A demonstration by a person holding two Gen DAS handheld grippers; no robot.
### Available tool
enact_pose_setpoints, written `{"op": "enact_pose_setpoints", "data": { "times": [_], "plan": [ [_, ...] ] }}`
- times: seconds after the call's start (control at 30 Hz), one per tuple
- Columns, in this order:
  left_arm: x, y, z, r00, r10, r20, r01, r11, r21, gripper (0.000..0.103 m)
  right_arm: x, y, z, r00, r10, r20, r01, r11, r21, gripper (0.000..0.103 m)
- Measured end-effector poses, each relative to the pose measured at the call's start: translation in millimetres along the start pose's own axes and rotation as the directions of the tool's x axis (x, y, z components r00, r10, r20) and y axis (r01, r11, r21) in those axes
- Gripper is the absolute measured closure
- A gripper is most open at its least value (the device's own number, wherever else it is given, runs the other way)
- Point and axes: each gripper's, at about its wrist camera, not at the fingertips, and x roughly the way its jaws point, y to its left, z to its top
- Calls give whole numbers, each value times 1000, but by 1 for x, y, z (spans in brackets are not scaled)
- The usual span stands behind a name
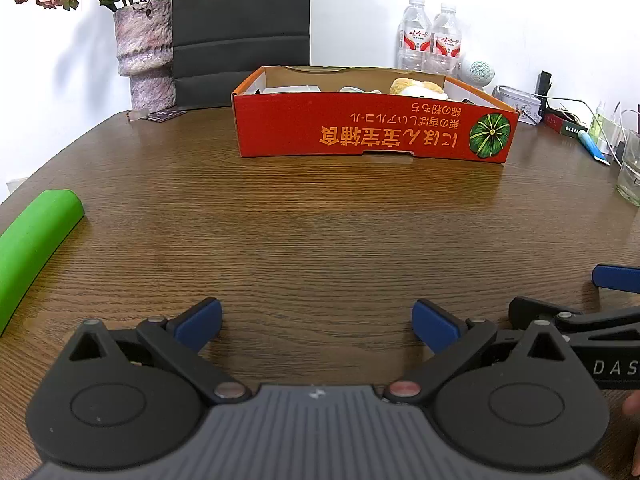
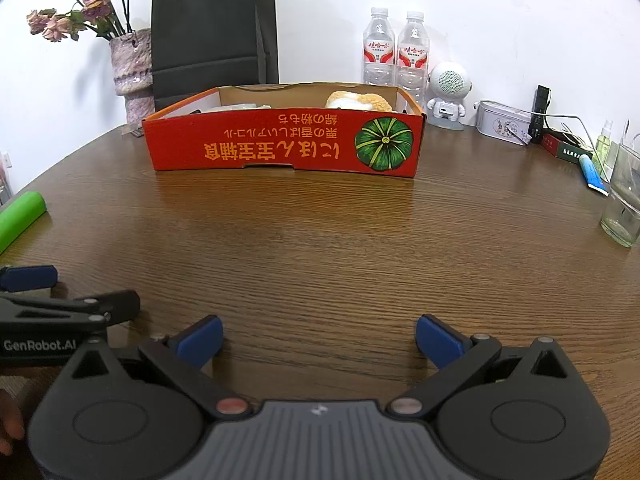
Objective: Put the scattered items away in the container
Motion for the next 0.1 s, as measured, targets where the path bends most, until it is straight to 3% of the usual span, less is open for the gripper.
{"op": "enact_pose_setpoints", "data": {
  "times": [0.1],
  "plan": [
    [0,0,0,1000,0,0,0,1000,0,0,0,0,0,1000,0,0,0,1000,0,0]
  ]
}}
